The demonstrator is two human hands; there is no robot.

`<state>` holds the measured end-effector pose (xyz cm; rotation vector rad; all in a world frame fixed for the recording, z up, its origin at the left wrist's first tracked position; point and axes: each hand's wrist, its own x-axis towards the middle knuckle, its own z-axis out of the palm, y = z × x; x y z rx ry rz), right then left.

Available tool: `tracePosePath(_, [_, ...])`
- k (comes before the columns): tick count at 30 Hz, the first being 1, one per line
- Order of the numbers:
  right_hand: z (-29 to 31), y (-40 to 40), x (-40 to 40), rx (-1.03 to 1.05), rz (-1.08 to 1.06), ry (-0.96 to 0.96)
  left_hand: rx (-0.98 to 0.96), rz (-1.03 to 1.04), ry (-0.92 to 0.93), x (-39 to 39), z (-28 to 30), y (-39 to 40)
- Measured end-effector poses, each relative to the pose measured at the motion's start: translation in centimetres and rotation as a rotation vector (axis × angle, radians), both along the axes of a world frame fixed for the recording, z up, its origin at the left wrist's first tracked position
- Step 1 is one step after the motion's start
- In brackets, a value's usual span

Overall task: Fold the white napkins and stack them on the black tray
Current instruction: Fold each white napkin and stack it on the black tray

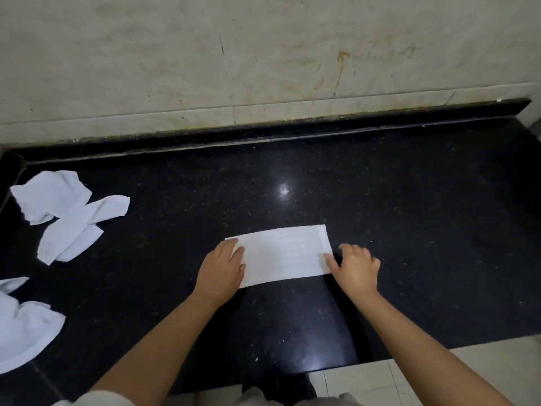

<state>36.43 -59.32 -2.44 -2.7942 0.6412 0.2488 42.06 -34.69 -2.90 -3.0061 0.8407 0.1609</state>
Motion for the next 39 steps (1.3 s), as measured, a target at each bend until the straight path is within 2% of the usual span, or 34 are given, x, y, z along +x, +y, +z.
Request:
tracePosePath(3, [-0.4, 0.7, 1.2, -0.061, -0.016, 0.105, -0.030, 0.191, 0.157, 0.4, -0.6, -1.7])
tracePosePath(6, [-0.8, 1.9, 1.7, -0.088, -0.052, 0.151, 0.049, 0.255, 0.345, 0.0, -1.7, -1.8])
tracePosePath(10, [-0.9, 2.9, 2.2, 0.009, -0.201, 0.158, 0.073, 0.254, 0.343, 0.0, -2.5, -1.4])
tracePosePath(13, [-0.9, 3.2, 2.4, 0.032, -0.226, 0.135, 0.106, 0.252, 0.359, 0.1, -2.2, -1.6])
tracePosePath(19, [0.6, 3.1, 3.0, 0.242, -0.267, -0.110, 0.073, 0.224, 0.353, 0.2, -2.3, -1.2])
tracePosePath(22, [2.5, 5.1, 3.7, 0.285, -0.164, -0.197, -0.004, 0.247, 0.328, -0.1, -2.0, -0.1])
tracePosePath(25, [3.6, 9.1, 4.2, 0.389, 0.017, -0.234, -0.067, 0.387, 0.292, -0.7, -1.5, 2.3])
tracePosePath(29, [2.5, 14.5, 4.8, 0.369, 0.239, -0.146, -0.106, 0.547, 0.288, -2.0, -0.6, 6.0])
tracePosePath(34, [-0.6, 17.4, 4.0, 0.277, 0.416, 0.019, -0.150, 0.620, 0.281, -4.0, -0.3, 9.3])
tracePosePath(39, [-0.9, 15.4, 2.4, 0.417, 0.493, 0.003, -0.243, 0.585, 0.281, -4.7, -0.8, 9.2])
